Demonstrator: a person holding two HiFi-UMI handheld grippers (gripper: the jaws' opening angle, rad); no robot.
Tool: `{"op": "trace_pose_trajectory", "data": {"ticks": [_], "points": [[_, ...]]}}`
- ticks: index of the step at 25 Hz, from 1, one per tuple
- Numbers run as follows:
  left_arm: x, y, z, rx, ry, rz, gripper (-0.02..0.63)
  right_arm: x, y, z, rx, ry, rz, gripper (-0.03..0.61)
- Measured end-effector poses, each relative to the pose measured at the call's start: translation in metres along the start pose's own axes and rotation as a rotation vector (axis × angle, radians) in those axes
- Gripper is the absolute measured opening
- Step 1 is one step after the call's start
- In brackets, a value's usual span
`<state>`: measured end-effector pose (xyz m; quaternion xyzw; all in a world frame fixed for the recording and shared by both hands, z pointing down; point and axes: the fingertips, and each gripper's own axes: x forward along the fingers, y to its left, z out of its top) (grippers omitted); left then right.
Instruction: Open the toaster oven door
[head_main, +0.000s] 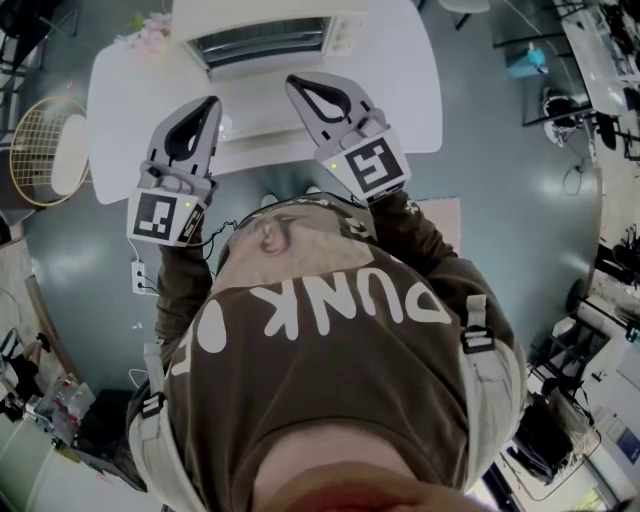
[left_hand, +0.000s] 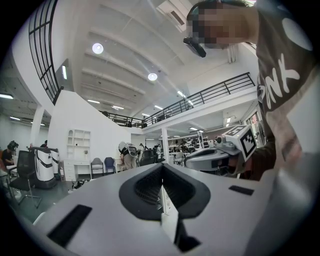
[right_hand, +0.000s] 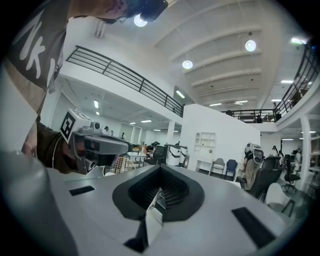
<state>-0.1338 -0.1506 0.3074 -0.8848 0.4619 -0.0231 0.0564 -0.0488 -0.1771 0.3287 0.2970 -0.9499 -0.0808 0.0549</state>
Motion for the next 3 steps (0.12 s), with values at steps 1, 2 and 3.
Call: {"op": "trace_pose_trajectory", "data": {"ticks": [1,2,3], "points": [[-0.0001,0.0001,-0.0001,0.000,0.000,0.000,0.003,0.0001,0.0002,-0.0005,0.000,0.002,0.000,0.008],[-0.0002,0.0002,-0.0002,0.001,0.000,0.000,0.003,0.0003,0.0003,-0.0009,-0.001,0.003,0.001,0.008],[-0.0003,0.0002,-0.0002,0.001,0.000,0.001,0.003,0.0004,0.0005,-0.0013,-0.001,0.005,0.001,0.008]]}}
